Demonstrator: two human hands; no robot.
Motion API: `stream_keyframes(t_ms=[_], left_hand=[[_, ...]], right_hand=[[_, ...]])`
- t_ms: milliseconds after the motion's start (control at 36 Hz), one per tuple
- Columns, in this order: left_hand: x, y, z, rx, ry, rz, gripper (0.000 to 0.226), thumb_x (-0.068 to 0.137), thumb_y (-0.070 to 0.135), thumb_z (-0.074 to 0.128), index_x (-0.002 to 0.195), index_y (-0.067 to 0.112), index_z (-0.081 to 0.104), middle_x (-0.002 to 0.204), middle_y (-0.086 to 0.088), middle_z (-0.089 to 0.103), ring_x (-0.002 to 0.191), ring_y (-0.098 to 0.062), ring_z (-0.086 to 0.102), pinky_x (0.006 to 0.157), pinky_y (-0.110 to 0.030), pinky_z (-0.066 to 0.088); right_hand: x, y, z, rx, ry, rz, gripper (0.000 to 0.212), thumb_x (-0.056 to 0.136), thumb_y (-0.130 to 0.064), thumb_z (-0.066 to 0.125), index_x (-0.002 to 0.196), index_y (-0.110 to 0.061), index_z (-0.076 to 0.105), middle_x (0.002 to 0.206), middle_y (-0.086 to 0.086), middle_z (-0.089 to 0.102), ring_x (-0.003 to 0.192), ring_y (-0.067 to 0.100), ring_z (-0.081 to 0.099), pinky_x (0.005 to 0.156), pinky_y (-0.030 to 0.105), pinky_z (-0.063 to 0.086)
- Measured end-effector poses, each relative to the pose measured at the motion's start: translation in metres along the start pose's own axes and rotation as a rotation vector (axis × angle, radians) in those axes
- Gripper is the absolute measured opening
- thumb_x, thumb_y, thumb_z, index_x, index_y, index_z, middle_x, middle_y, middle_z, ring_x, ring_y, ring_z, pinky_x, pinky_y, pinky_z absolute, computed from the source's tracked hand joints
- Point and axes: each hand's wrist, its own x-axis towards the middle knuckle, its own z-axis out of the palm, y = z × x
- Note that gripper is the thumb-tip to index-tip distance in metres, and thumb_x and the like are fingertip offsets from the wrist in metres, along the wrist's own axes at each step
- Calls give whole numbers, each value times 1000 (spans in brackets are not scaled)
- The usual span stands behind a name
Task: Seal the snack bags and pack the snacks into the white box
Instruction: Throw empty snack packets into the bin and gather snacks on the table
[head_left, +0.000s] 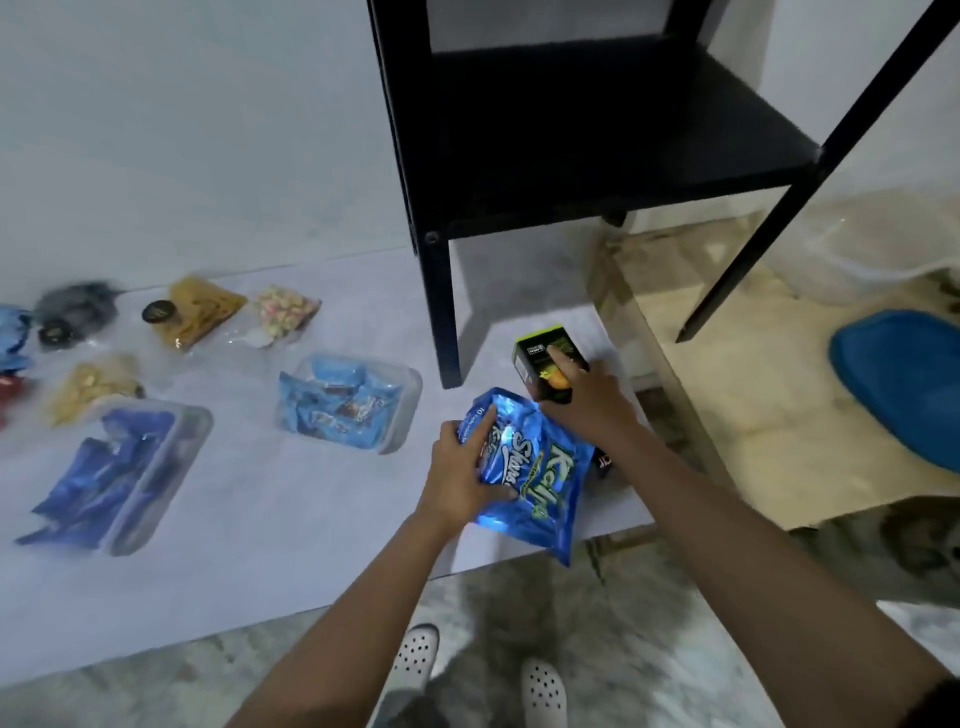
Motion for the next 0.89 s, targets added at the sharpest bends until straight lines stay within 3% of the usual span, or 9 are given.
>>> stream_keyframes(t_ms=[139, 222, 333, 417, 556, 639, 750, 889], left_hand=[[-19, 8, 8, -108, -12, -21, 103, 64, 21, 84, 145, 25, 20, 113, -2, 26, 111, -19, 37, 97, -13, 25], [-40, 14, 3, -183, 23, -57, 101, 65, 16, 83, 143, 30, 20, 112, -2, 28, 104, -14, 37, 90, -7, 30], [-73, 16, -14, -224, 97, -60, 100, 65, 15, 83, 134, 44, 17, 110, -3, 33, 96, -11, 40, 75, 6, 31], [-103, 12, -39, -247, 152, -74, 101, 65, 18, 83, 133, 49, 14, 109, -1, 35, 90, -5, 42, 73, 1, 35], [-173, -21, -92, -257, 295, -138, 105, 64, 19, 84, 142, 39, 17, 108, -2, 38, 83, 0, 42, 69, -2, 37], [-248, -66, -133, -330, 478, -230, 107, 64, 16, 83, 144, 37, 15, 107, -1, 38, 87, 0, 43, 70, -5, 39], [-296, -91, -158, -313, 570, -300, 107, 64, 13, 83, 144, 34, 16, 111, -3, 39, 96, -8, 44, 78, -9, 36], [-407, -152, -207, -361, 807, -442, 107, 63, 11, 83, 145, 32, 18, 120, -5, 38, 108, -14, 46, 94, -23, 39]], right_hand=[[-22, 3, -9, 114, 24, -40, 70, 82, -45, 59, 143, -38, 27, 129, 16, 39, 118, 36, 45, 101, 44, 40], [-39, 0, -15, 177, 18, -110, 72, 80, -37, 66, 143, -35, 31, 124, 17, 42, 115, 35, 51, 100, 39, 42], [-57, -17, -23, 185, -88, -165, 79, 78, -43, 68, 144, -38, 25, 127, 15, 39, 118, 33, 49, 104, 41, 40], [-74, -45, -29, 160, -107, -218, 78, 77, -46, 66, 143, -41, 24, 125, 13, 41, 116, 30, 49, 102, 43, 42], [-101, -119, -18, 115, -122, -326, 77, 77, -43, 67, 142, -42, 25, 125, 12, 41, 114, 29, 49, 98, 38, 44], [-140, -194, 11, 43, -176, -471, 78, 77, -44, 67, 142, -45, 24, 126, 11, 40, 115, 30, 48, 98, 40, 44], [-158, -235, 33, -17, -201, -501, 77, 78, -43, 66, 142, -45, 22, 129, 10, 38, 115, 32, 49, 95, 38, 45], [-210, -345, 101, -77, -312, -717, 79, 79, -44, 66, 143, -42, 21, 137, 12, 33, 119, 33, 45, 97, 40, 45]])
